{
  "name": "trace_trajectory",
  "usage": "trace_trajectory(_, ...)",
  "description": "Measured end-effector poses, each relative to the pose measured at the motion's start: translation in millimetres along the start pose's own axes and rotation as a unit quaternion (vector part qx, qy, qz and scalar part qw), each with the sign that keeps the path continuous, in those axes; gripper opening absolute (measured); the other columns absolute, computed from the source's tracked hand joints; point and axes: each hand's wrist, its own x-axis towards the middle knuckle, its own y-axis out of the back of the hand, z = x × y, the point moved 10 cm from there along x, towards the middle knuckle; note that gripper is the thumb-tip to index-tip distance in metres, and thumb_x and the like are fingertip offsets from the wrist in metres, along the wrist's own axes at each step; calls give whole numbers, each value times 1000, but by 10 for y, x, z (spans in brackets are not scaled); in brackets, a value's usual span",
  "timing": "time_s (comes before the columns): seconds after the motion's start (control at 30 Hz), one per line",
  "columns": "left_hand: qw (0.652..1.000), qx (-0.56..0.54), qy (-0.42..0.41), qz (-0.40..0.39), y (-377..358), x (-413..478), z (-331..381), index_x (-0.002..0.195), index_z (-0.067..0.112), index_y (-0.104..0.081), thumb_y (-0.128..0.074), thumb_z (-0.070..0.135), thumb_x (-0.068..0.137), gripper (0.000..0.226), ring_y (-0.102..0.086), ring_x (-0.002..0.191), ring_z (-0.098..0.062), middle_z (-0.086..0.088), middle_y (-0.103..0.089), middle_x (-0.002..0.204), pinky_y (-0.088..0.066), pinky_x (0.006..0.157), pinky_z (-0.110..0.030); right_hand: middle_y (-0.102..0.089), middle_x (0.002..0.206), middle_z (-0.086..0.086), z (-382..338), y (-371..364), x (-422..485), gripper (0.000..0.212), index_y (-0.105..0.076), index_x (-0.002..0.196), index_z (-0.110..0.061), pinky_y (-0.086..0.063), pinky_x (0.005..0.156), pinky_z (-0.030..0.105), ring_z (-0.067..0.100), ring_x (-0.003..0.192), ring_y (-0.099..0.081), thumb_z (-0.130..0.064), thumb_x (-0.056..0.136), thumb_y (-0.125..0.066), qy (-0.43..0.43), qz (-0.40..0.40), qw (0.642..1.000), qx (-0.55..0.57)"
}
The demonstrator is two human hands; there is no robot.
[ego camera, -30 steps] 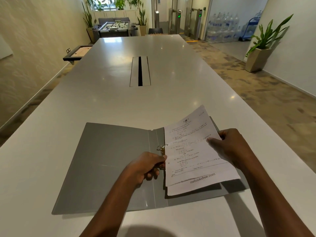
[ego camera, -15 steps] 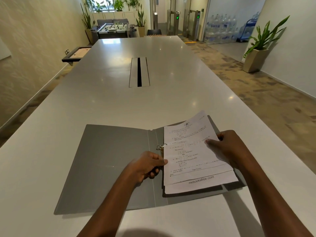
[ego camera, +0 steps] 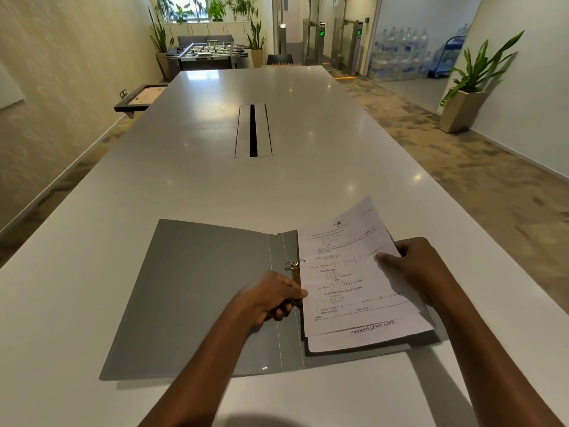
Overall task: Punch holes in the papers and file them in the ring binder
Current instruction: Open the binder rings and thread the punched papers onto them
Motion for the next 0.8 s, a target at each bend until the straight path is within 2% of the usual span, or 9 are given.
trace_trajectory(0.1,1000,-1,-6,0,-11,-6,14,101,0,-78,-74,12,95,14,-56,54,-9,-12,-76,85,-45,47,-19,-72,80,2,75,-8,30,21,-79,104,-4,-45,40,16,4,39,-58,-18,94,-68,-14,-5,1000,4)
trace_trajectory(0.2,1000,-10,-17,11,-6,-16,31,102,2,-76,-74,10,95,11,-58,55,-10,-14,-75,88,-46,49,-21,-70,73,0,94,-26,-25,18,-79,102,-3,-42,38,17,5,36,-54,-15,95,-67,-21,-7,999,34)
trace_trajectory(0.33,998,-19,-39,49,71,-6,62,103,7,-72,-77,10,92,12,-54,55,-10,-15,-74,90,-46,49,-22,-74,58,-6,116,-49,-83,14,-78,88,-8,-44,43,26,10,38,-57,-14,96,-68,-23,-5,997,78)
trace_trajectory(0.43,994,-26,-82,64,99,-48,168,101,6,-71,-77,5,91,12,-61,57,-11,-10,-74,80,-51,51,-21,-76,60,-4,134,-61,-78,13,-77,87,-12,-46,45,27,10,39,-59,-15,96,-69,-24,-6,996,89)
trace_trajectory(0.5,991,-36,-115,50,66,-86,244,101,-1,-73,-74,-3,91,10,-72,69,-14,-9,-73,79,-58,61,-19,-76,64,-4,155,-64,-57,11,-78,92,-10,-45,41,24,7,37,-59,-14,97,-69,-21,-7,995,97)
trace_trajectory(0.57,991,-14,-127,41,38,-108,266,101,-6,-75,-72,-6,91,10,-78,81,-13,-9,-77,90,-60,67,-17,-75,65,-3,172,-70,-33,12,-79,96,-8,-45,41,23,7,37,-59,-14,97,-69,-15,-9,995,96)
trace_trajectory(0.7,992,8,-124,37,27,-110,250,97,-3,-78,-74,-4,91,7,-77,100,-20,-8,-80,105,-62,73,-20,-74,64,-5,256,-72,50,14,-78,100,-6,-46,41,22,7,37,-60,-17,96,-70,-18,-14,996,92)
trace_trajectory(0.8,991,31,-124,38,31,-127,264,96,0,-81,-74,-3,92,9,-77,101,-19,-6,-81,107,-62,75,-21,-75,74,1,258,-77,57,17,-77,106,-4,-45,40,19,5,38,-61,-16,97,-69,-7,-21,995,94)
